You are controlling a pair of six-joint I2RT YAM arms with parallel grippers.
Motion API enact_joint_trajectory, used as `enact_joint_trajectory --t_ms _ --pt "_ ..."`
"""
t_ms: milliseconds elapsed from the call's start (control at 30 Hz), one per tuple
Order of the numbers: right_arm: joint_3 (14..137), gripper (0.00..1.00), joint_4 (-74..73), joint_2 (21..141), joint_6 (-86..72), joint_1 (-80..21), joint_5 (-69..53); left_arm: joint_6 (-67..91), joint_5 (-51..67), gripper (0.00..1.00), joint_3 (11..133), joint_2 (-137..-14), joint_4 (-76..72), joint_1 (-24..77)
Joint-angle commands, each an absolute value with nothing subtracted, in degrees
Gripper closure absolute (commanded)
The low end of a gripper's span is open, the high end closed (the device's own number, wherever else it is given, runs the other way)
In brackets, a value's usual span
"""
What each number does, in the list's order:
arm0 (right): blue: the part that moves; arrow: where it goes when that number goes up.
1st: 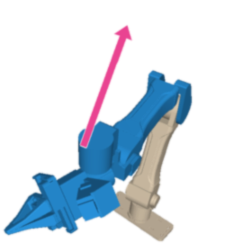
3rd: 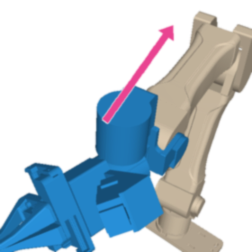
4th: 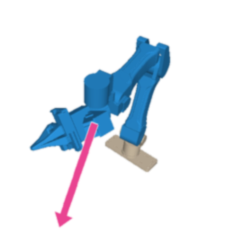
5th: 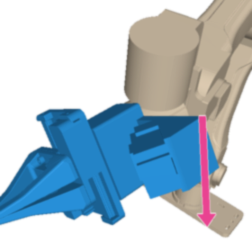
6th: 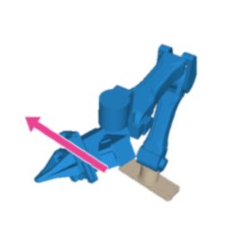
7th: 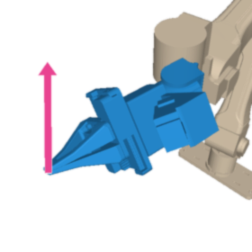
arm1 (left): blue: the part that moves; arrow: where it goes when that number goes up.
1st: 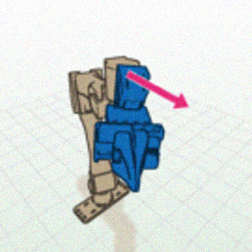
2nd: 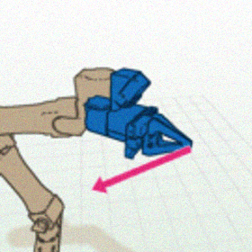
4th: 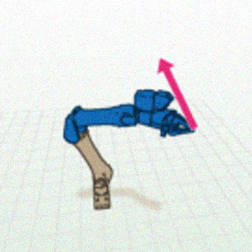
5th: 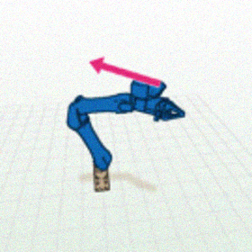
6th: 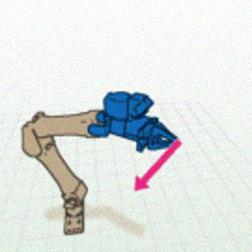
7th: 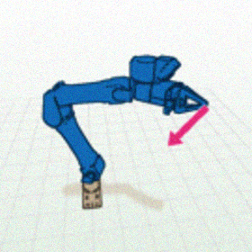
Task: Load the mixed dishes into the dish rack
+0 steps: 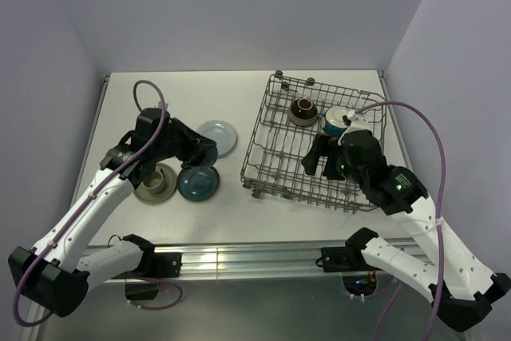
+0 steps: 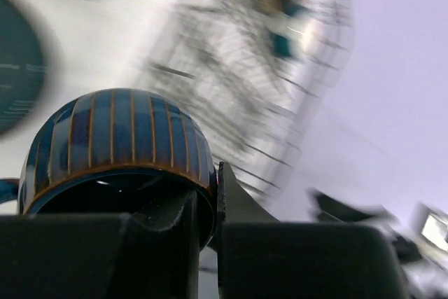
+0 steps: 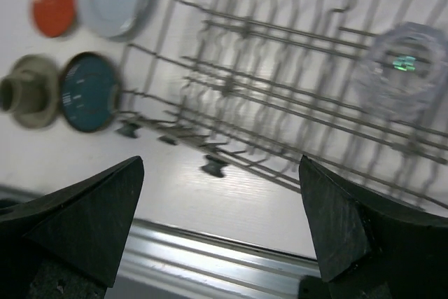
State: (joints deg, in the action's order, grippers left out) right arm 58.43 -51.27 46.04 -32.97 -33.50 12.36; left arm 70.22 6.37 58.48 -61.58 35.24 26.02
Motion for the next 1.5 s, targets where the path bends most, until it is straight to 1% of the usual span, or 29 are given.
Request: enact_joint_trajectory --t_ms 0,33,67,167,200,233,300,367,400,500,567,600,733,800,967,1100,1300,1467 --pt "56.9 0.02 -40.4 42.7 -30.9 -34.3 1.2 77.9 23.7 1.0 56.6 -58.6 17.7 26.0" --pt "56.7 0.02 -39.4 42.3 -30.8 -34.4 -1.9 83.0 26.3 1.0 53.7 -58.4 13.8 26.1" --pt "56.3 0.02 -37.4 42.0 -30.8 -34.6 -3.2 86.0 30.9 1.0 52.0 -57.9 5.1 26.1" --pt "55.2 0.03 -33.1 41.1 -30.9 -35.1 -7.8 98.2 34.8 1.0 45.1 -57.5 -10.7 26.0" --pt "54.7 0.03 -31.8 40.8 -30.9 -35.2 -8.9 101.1 36.0 1.0 43.5 -57.5 -19.6 26.1" --pt "53.8 0.04 -28.9 40.8 -31.0 -35.4 -9.9 106.6 36.2 1.0 41.1 -57.5 -23.1 26.1" --pt "52.7 0.04 -25.3 41.2 -30.8 -36.4 -13.5 111.2 35.9 1.0 39.2 -57.7 -32.3 26.1" --pt "51.6 0.05 -20.0 41.9 -30.4 -37.4 -15.4 118.0 35.0 1.0 36.8 -58.0 -38.2 26.2" --pt "51.2 0.06 -18.1 43.1 -30.1 -38.7 -15.8 122.2 33.3 1.0 35.3 -58.0 -44.7 26.3" --pt "49.8 0.08 -10.3 45.3 -29.6 -42.7 -14.9 129.2 31.1 1.0 34.2 -59.1 -51.5 26.5" --pt "48.7 0.1 -2.4 47.2 -29.2 -45.3 -14.1 133.7 29.1 1.0 33.6 -60.3 -60.2 27.8" --pt "48.7 0.11 -2.4 47.9 -28.7 -46.2 -13.6 134.4 29.1 1.0 33.7 -60.6 -60.2 27.8" --pt "47.4 0.12 6.6 50.9 -25.9 -49.2 -10.6 134.9 28.3 1.0 36.2 -60.2 -57.7 28.9" --pt "46.6 0.15 9.2 51.8 -24.2 -49.5 -10.3 136.1 28.3 1.0 37.5 -60.5 -57.5 29.5" --pt "42.0 0.19 18.3 50.5 -19.1 -49.7 -9.9 136.5 29.6 1.0 39.5 -58.1 -51.3 30.4" --pt "38.8 0.25 22.9 49.8 -14.2 -49.6 -10.5 137.9 30.4 1.0 40.5 -57.6 -50.7 30.5" --pt "36.7 0.24 28.9 50.2 -12.4 -49.6 -12.3 139.5 30.9 1.0 41.7 -58.0 -49.4 31.1" --pt "35.1 0.21 33.9 51.5 -12.3 -49.7 -13.9 142.2 31.1 1.0 42.4 -59.8 -53.0 31.6"
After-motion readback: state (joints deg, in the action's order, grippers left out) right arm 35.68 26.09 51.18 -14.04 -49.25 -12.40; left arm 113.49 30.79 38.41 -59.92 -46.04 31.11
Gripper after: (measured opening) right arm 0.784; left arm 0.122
